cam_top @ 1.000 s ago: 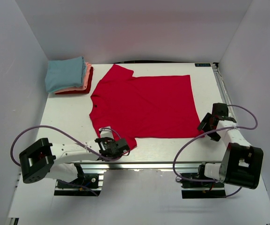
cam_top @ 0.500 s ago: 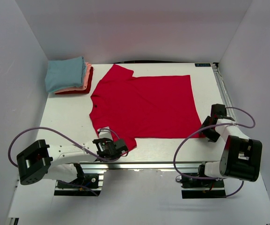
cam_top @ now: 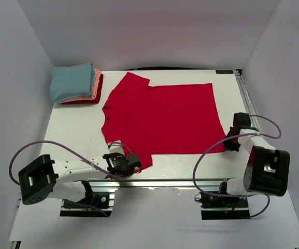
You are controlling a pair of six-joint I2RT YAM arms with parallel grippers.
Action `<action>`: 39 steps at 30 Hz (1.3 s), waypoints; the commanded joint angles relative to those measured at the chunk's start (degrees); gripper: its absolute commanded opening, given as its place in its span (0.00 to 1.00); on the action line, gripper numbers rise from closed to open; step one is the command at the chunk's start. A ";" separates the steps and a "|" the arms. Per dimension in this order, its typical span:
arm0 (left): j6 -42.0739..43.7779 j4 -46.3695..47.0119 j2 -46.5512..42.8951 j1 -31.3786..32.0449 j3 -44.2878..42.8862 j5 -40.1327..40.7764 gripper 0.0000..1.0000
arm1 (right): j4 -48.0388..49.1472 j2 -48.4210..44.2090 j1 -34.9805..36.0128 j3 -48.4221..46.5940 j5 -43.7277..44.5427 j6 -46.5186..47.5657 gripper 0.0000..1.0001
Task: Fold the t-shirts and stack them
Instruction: Fold the flattened tshirt in 1/3 of the way
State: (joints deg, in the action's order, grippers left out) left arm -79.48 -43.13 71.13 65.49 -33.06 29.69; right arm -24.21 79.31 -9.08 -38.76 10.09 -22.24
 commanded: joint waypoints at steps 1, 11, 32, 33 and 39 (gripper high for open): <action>-0.32 -3.17 -1.78 0.34 -0.95 2.82 0.00 | 3.82 2.08 1.26 -0.34 -2.79 0.44 0.00; 2.13 -12.67 -6.18 0.25 -12.27 16.87 0.00 | -3.30 -1.00 2.93 -4.39 -2.61 1.06 0.00; 27.53 -6.62 0.58 -21.02 -25.46 20.06 0.00 | -6.91 3.92 2.93 -13.26 -3.93 0.88 0.00; 28.58 -6.26 1.63 -21.72 -26.52 19.79 0.00 | -7.25 4.19 2.93 -13.70 -4.11 0.88 0.00; 34.83 -4.51 7.79 -24.35 -32.24 17.68 0.00 | -9.01 6.56 2.93 -18.62 -4.20 1.06 0.00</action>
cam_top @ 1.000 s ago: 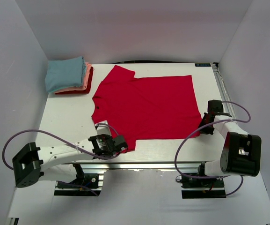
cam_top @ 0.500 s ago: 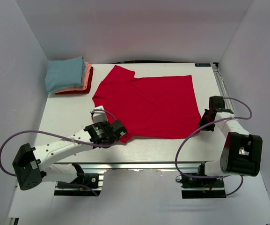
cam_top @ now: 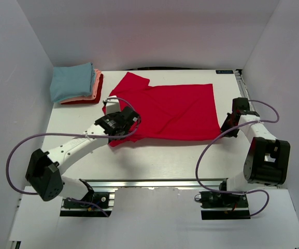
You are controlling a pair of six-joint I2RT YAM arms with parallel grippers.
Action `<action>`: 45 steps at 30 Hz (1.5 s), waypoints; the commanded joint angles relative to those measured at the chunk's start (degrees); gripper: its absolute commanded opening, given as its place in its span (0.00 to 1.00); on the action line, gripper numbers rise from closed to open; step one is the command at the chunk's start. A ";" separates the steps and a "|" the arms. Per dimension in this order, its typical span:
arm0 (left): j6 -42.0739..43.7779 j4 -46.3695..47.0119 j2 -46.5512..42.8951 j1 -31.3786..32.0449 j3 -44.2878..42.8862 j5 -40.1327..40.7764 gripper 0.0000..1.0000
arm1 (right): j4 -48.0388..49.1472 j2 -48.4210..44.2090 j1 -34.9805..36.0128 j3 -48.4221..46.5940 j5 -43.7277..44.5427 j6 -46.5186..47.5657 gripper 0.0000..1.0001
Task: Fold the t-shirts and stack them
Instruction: Fold the flattened tshirt in 1/3 of the way
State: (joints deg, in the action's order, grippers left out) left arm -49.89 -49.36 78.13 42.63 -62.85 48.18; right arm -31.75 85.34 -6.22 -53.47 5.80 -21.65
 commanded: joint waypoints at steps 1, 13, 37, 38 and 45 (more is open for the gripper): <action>6.72 2.68 1.84 -1.93 -2.80 -1.77 0.00 | -2.00 1.05 0.07 -5.22 0.09 0.29 0.00; 18.41 7.35 9.67 -8.18 -9.04 -6.17 0.00 | -4.20 7.73 0.07 -13.32 -0.18 0.20 0.00; 26.42 9.11 18.81 -14.59 -16.78 -9.34 0.00 | -4.55 17.23 2.00 -23.34 -1.67 0.20 0.00; 26.51 9.28 18.99 -14.68 -16.87 -9.34 0.00 | -4.38 17.49 2.09 -23.52 -1.67 0.12 0.00; 27.48 9.81 21.36 -14.95 -17.83 -9.34 0.00 | -4.38 20.12 3.05 -25.19 -1.23 -0.06 0.00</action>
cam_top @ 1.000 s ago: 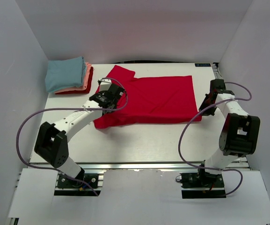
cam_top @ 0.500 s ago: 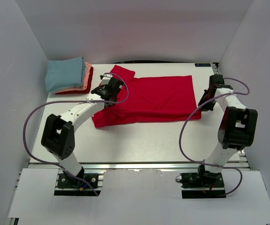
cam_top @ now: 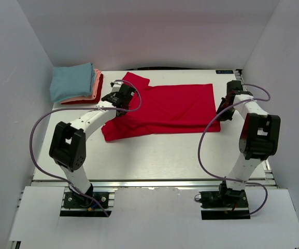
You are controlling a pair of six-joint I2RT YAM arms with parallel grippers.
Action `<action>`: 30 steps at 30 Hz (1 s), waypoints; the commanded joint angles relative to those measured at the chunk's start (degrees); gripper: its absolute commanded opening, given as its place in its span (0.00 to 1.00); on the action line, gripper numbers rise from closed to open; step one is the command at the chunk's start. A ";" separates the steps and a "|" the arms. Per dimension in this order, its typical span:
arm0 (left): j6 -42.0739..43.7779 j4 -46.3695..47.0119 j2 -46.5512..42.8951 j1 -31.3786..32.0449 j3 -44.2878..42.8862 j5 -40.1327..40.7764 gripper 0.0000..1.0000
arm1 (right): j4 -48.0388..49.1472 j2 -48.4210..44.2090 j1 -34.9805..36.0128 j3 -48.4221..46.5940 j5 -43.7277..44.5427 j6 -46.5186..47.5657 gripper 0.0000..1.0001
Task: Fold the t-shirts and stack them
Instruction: Fold the flattened tshirt in 1/3 of the way
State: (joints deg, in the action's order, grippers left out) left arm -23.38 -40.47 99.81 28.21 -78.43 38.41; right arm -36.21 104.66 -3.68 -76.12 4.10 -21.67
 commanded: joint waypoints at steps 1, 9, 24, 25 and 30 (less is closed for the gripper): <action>1.14 1.00 0.20 -0.69 -2.51 0.52 0.00 | 0.08 1.07 0.61 -2.89 0.47 0.14 0.00; 3.07 1.71 3.28 -1.84 -4.97 -0.27 0.00 | -0.53 4.06 1.05 -6.23 1.18 0.22 0.00; 7.82 1.36 11.10 -3.07 -14.28 -1.15 0.00 | -1.15 7.66 1.13 -9.58 2.76 0.14 0.07; 8.17 1.53 11.98 -3.24 -14.55 -1.32 0.00 | -1.06 7.84 1.13 -9.66 3.11 0.14 0.10; 10.63 2.41 14.71 -3.51 -18.40 -1.33 0.17 | -0.71 8.72 1.13 -10.36 3.81 0.40 0.50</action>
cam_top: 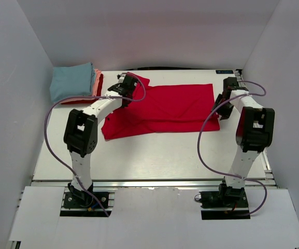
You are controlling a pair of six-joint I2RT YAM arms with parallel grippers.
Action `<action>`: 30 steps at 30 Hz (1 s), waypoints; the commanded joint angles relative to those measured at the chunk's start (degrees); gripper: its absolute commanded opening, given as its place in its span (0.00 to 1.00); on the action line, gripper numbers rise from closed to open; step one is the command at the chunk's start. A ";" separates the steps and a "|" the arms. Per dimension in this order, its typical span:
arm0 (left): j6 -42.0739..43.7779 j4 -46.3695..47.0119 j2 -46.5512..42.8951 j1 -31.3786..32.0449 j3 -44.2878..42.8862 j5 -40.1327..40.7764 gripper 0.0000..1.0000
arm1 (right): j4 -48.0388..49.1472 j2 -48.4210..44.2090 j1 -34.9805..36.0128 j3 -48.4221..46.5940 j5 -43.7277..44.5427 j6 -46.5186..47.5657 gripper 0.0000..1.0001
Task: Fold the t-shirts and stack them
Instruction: Fold the flattened tshirt in 1/3 of the way
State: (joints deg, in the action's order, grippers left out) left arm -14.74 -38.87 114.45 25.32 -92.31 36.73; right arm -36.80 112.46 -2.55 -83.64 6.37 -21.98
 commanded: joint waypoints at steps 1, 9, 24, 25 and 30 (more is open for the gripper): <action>2.61 0.82 0.59 -0.71 -5.50 0.45 0.22 | -0.12 1.00 0.00 -3.72 1.54 0.71 0.62; 6.04 -0.94 6.21 -2.73 -23.68 0.72 0.52 | -1.70 0.57 0.00 -8.39 2.85 1.24 0.80; -9.59 -8.42 -5.37 -8.71 -3.16 -10.70 0.31 | 6.02 -11.74 1.93 3.21 -6.00 5.80 0.81; -10.56 -7.98 -6.34 -8.80 0.43 -10.98 0.31 | 6.82 -12.44 2.45 3.30 -8.11 7.28 0.81; -16.63 -5.17 -11.88 -9.50 8.80 -13.17 0.35 | 8.67 -11.92 14.22 0.06 -11.72 12.57 0.79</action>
State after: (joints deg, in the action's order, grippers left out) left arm -25.74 -47.24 110.65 16.05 -85.91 26.65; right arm -31.55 101.60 4.95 -80.99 0.08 -14.13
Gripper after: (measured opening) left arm 0.349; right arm 0.793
